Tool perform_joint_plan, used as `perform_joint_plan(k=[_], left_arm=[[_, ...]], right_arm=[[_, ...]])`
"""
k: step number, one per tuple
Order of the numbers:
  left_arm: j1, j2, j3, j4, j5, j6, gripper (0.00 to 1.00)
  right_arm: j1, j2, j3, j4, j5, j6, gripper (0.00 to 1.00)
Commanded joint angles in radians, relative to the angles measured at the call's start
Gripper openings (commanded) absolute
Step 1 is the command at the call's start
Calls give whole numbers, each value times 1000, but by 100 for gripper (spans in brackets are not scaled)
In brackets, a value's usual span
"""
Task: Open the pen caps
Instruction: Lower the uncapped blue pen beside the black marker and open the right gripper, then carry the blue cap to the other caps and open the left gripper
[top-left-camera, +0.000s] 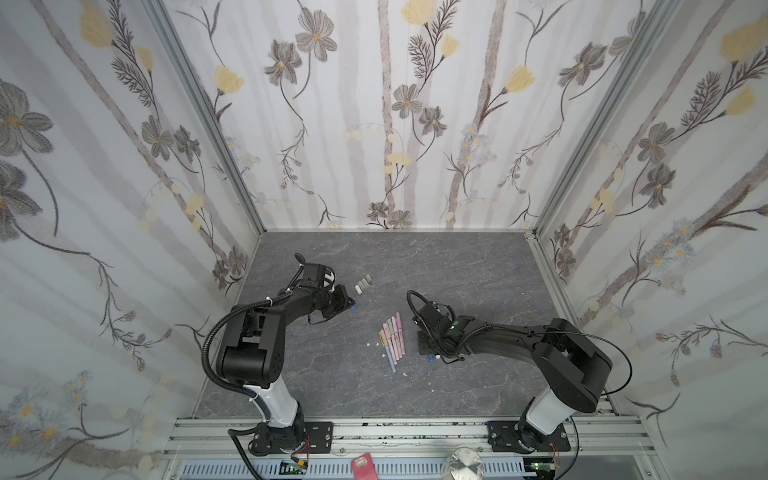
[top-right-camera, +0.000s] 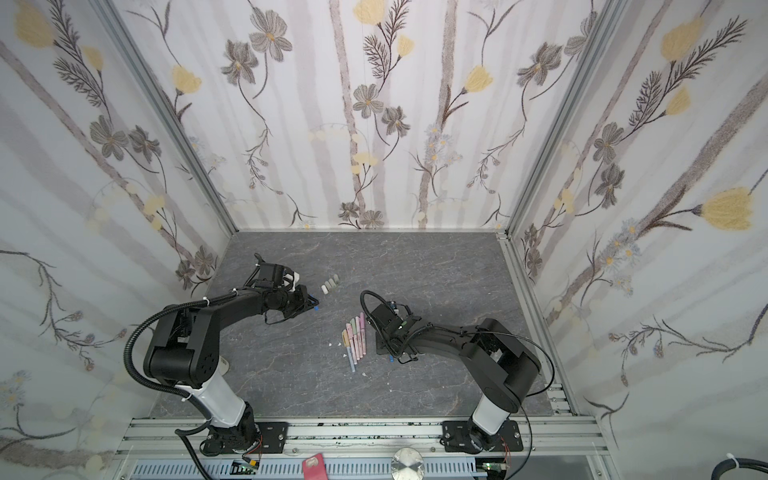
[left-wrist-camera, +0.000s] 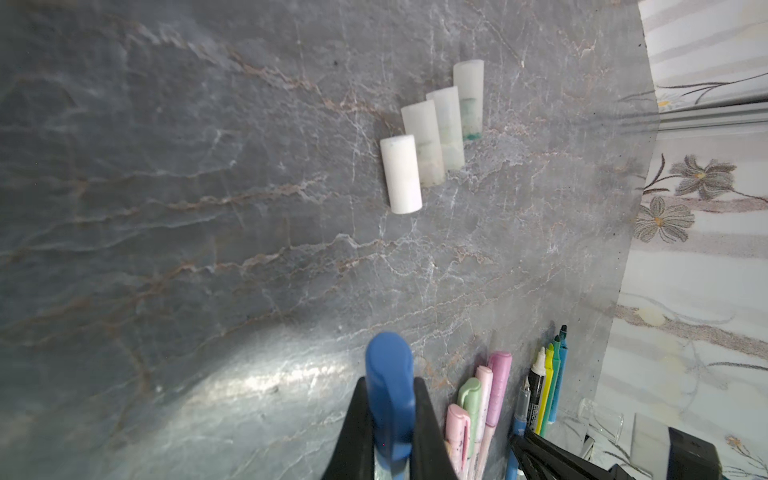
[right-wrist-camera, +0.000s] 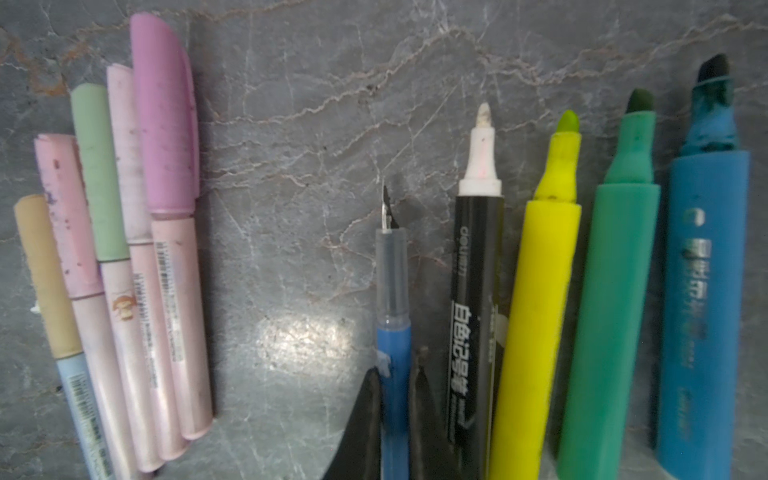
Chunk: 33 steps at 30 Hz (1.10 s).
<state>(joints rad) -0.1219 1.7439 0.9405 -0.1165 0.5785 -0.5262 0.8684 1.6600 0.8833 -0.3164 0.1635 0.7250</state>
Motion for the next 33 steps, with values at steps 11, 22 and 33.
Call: perform_joint_plan(k=[11, 22, 33], left_arm=[[6, 180, 135, 58, -7, 6, 6], [7, 235, 185, 61, -29, -6, 21], [8, 231, 179, 69, -19, -14, 30]], right_arm=[[3, -96, 6, -29, 65, -11, 31], [8, -124, 42, 11, 13, -58, 32], [47, 17, 169, -6, 1, -73, 32]])
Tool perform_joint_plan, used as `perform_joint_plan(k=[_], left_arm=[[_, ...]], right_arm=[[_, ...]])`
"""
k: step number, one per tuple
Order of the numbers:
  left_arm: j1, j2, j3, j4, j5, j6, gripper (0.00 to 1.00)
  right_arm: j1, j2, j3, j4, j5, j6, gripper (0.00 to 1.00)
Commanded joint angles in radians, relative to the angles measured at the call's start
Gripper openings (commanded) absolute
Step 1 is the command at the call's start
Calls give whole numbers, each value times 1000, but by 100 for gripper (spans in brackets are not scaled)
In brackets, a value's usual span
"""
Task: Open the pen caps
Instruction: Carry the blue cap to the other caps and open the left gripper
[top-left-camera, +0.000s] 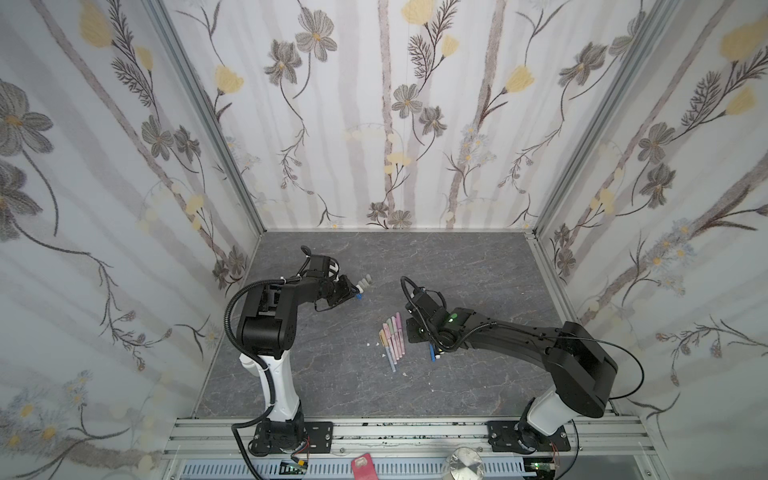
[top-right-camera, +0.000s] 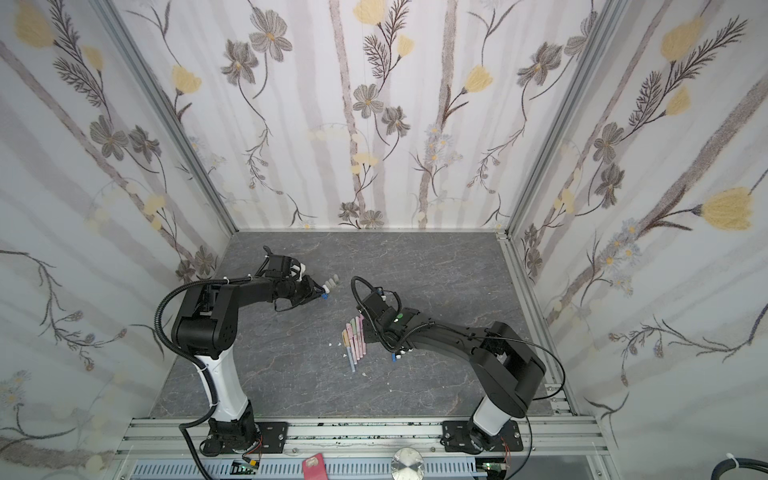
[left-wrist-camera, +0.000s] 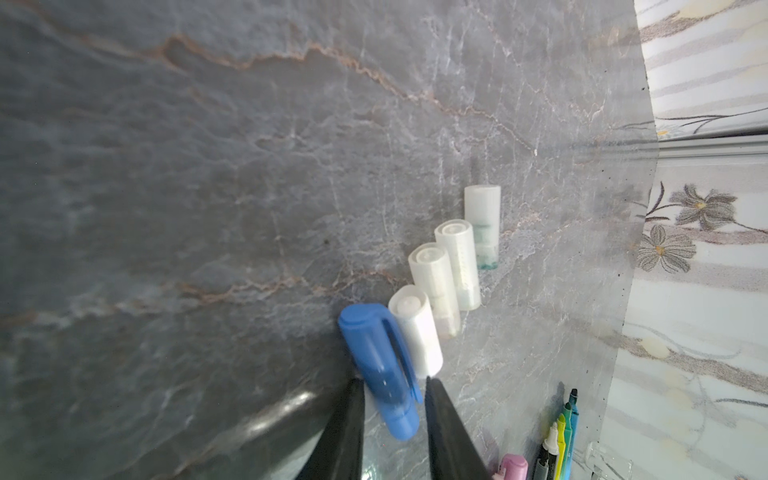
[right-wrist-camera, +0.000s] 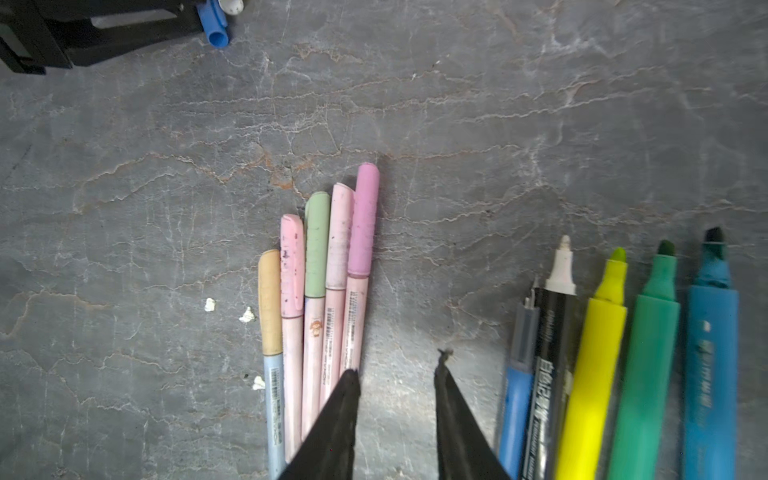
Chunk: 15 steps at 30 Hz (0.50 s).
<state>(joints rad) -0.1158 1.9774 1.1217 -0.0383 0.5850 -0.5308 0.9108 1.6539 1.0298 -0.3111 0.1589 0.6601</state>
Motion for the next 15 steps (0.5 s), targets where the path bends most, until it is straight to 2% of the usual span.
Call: perform_joint_plan(k=[1, 15], left_arm=[[2, -9, -3, -10, -22, -9, 30], [18, -203, -80, -44, -4, -21, 31]], right_arm=[[6, 37, 32, -15, 7, -10, 32], [25, 129, 91, -26, 1, -2, 31]])
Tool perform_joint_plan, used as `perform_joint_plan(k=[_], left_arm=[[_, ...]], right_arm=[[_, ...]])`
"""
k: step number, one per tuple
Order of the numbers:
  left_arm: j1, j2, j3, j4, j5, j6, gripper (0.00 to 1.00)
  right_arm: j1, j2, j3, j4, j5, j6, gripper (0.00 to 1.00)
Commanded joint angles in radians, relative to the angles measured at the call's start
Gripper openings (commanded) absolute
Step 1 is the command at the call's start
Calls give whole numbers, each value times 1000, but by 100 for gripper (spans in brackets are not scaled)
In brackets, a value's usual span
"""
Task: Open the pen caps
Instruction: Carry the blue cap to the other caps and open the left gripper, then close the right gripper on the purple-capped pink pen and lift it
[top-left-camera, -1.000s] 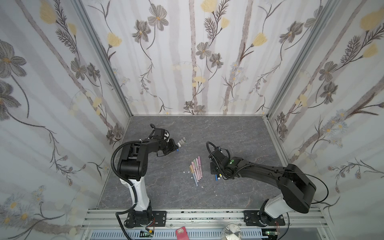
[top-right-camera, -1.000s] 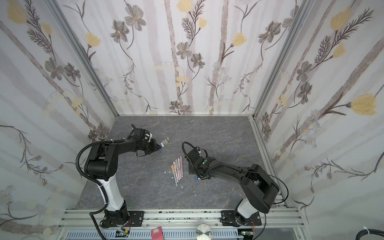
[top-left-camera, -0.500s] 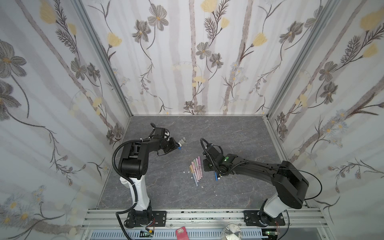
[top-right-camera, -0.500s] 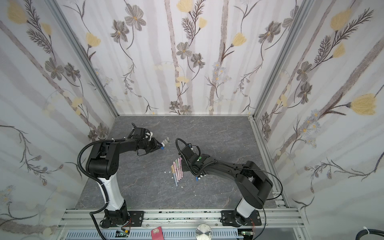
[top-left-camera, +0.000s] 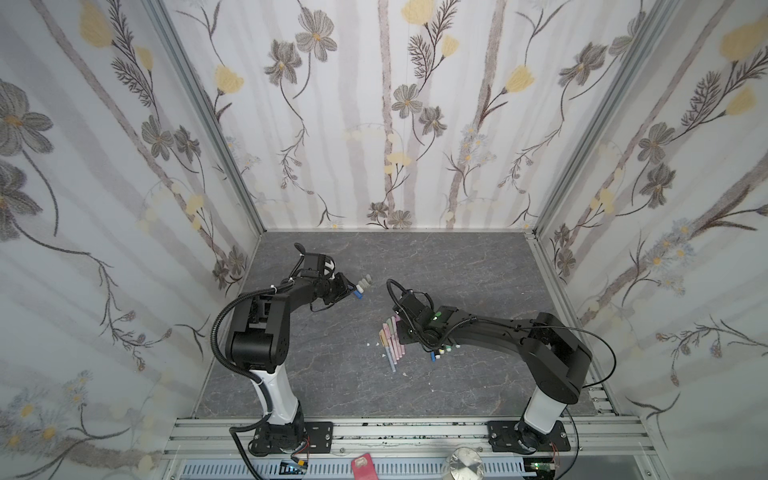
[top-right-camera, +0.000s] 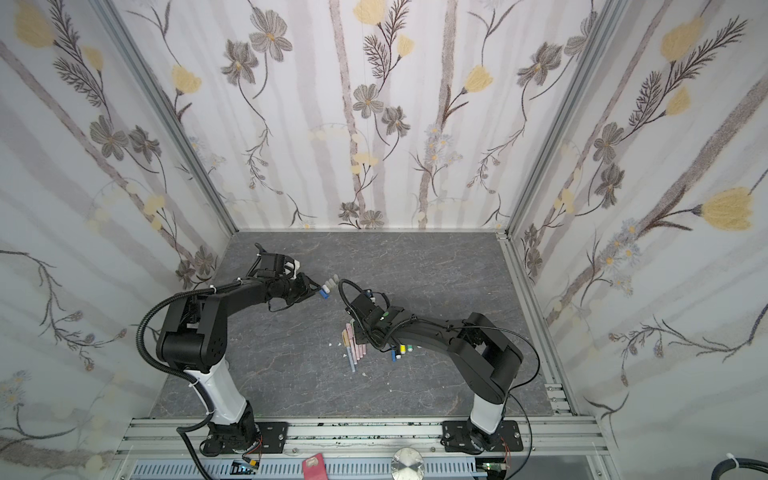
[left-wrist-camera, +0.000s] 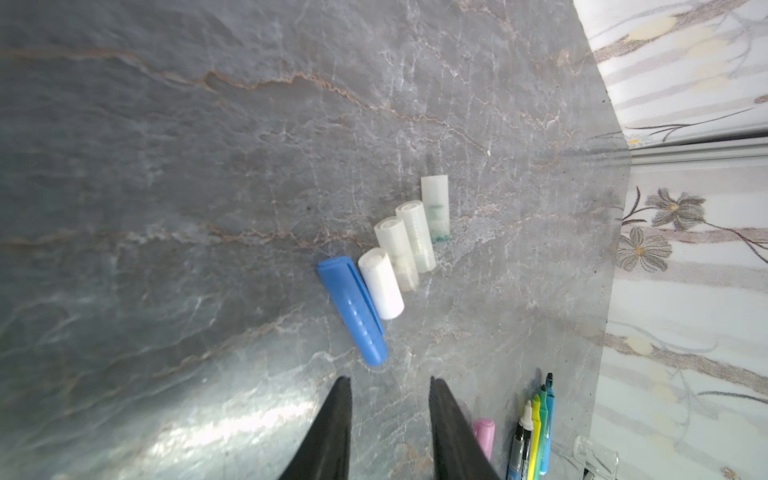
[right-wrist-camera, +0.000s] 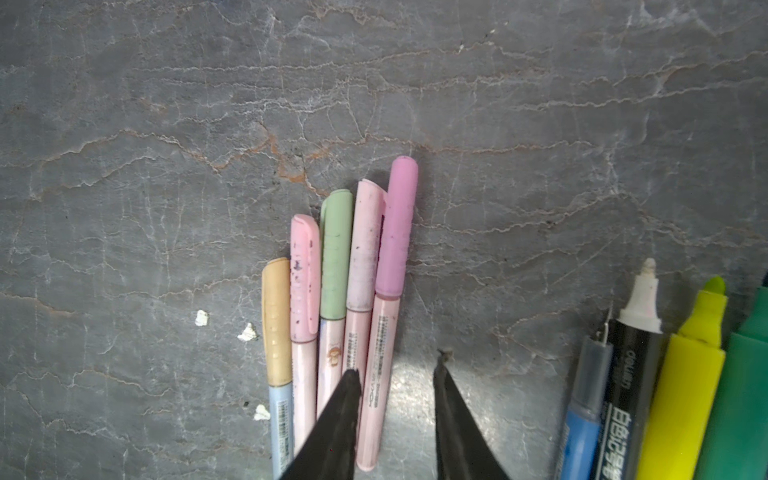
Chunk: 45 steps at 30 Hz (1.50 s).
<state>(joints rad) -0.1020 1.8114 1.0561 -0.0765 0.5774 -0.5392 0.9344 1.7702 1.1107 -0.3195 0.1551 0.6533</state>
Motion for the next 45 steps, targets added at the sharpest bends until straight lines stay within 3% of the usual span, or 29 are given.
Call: perform_joint_plan(k=[1, 10, 29, 36, 45], left_arm=[[6, -56, -20, -12, 4, -10, 32], [25, -155, -40, -62, 6, 4, 32], [27, -191, -52, -76, 30, 6, 33], [21, -221, -43, -108, 48, 10, 33], [-65, -244, -5, -167, 81, 25, 34]], right_arm=[[3, 18, 12, -18, 4, 6, 31], [13, 60, 18, -14, -3, 8, 30], [22, 112, 7, -29, -6, -5, 24], [20, 92, -24, -26, -8, -24, 7], [-45, -84, -111, 48, -93, -82, 3]])
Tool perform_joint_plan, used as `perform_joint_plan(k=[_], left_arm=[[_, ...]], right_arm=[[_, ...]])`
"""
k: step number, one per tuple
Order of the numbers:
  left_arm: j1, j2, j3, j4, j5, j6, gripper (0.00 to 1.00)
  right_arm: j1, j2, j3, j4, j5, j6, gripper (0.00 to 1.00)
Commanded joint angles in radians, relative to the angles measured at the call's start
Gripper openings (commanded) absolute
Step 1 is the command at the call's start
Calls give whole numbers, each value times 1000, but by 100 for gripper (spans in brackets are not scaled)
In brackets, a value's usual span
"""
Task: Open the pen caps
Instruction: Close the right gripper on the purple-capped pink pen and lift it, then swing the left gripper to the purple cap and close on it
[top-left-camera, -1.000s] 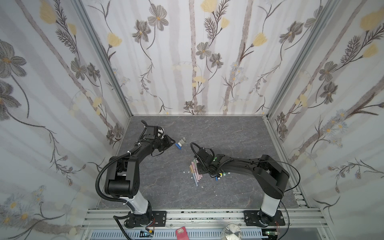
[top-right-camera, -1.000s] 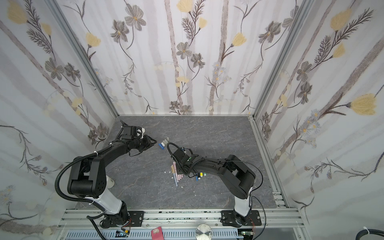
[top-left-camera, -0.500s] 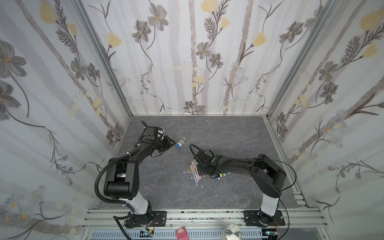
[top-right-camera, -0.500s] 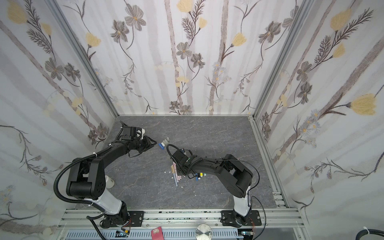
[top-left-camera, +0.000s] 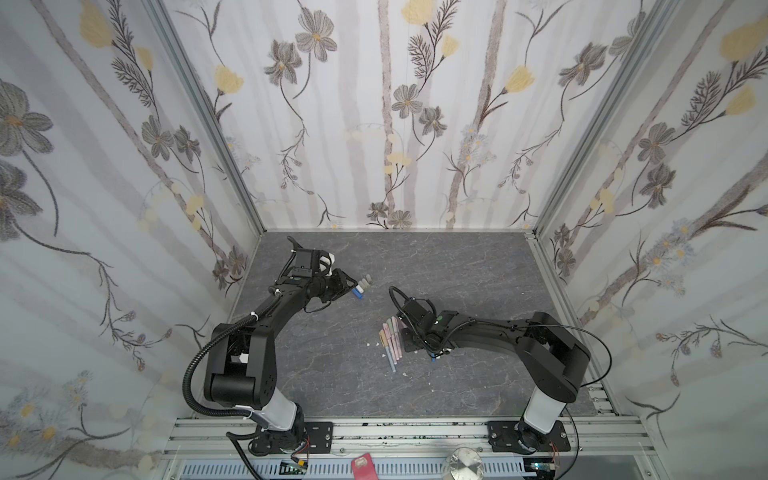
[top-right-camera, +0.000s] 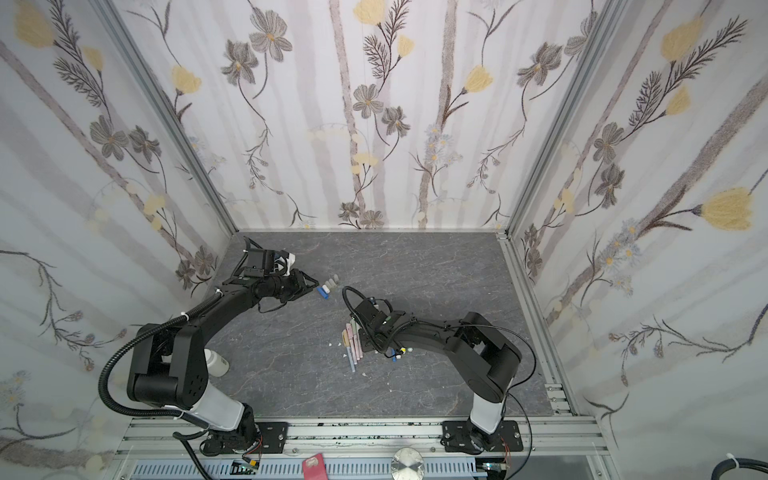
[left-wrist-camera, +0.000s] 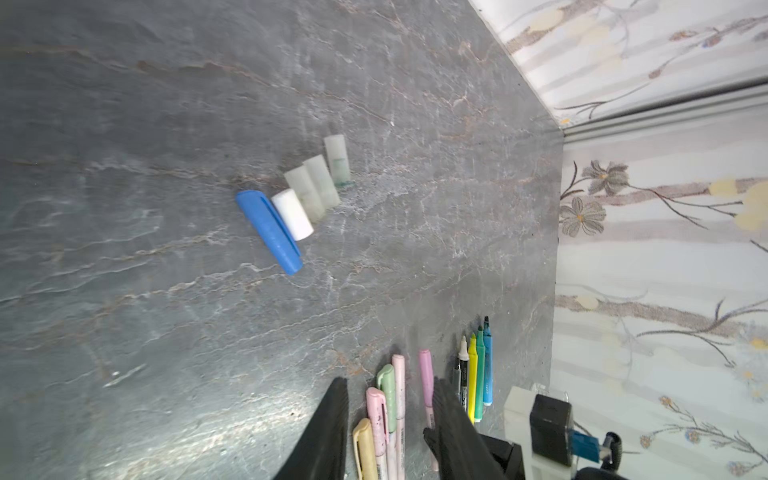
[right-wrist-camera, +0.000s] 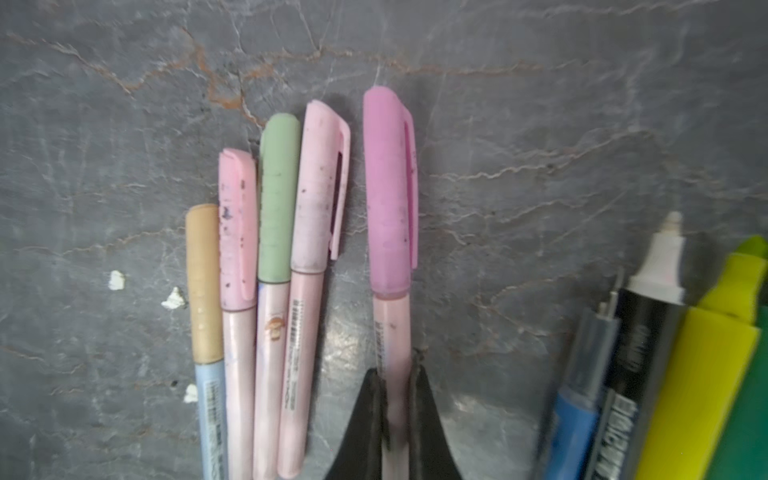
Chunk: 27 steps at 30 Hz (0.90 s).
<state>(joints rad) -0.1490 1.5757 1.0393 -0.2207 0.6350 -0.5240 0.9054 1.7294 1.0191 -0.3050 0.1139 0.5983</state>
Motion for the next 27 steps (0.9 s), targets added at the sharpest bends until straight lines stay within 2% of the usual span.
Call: perform_joint_plan(k=[1, 7, 8, 16, 27], left_arm=[[-36, -10, 11, -20, 24, 4, 34], [-165, -17, 14, 28, 19, -67, 34], [-186, -14, 18, 37, 17, -77, 35], [-344, 53, 72, 57, -16, -122, 35], [-439, 156, 125, 54, -66, -126, 36]], right_arm=[[-31, -71, -37, 51, -83, -35, 2], [-78, -197, -107, 122, -198, -44, 1], [-111, -206, -113, 124, -201, -46, 1], [-132, -238, -139, 149, -221, -33, 0], [-138, -232, -120, 155, -221, -25, 0]])
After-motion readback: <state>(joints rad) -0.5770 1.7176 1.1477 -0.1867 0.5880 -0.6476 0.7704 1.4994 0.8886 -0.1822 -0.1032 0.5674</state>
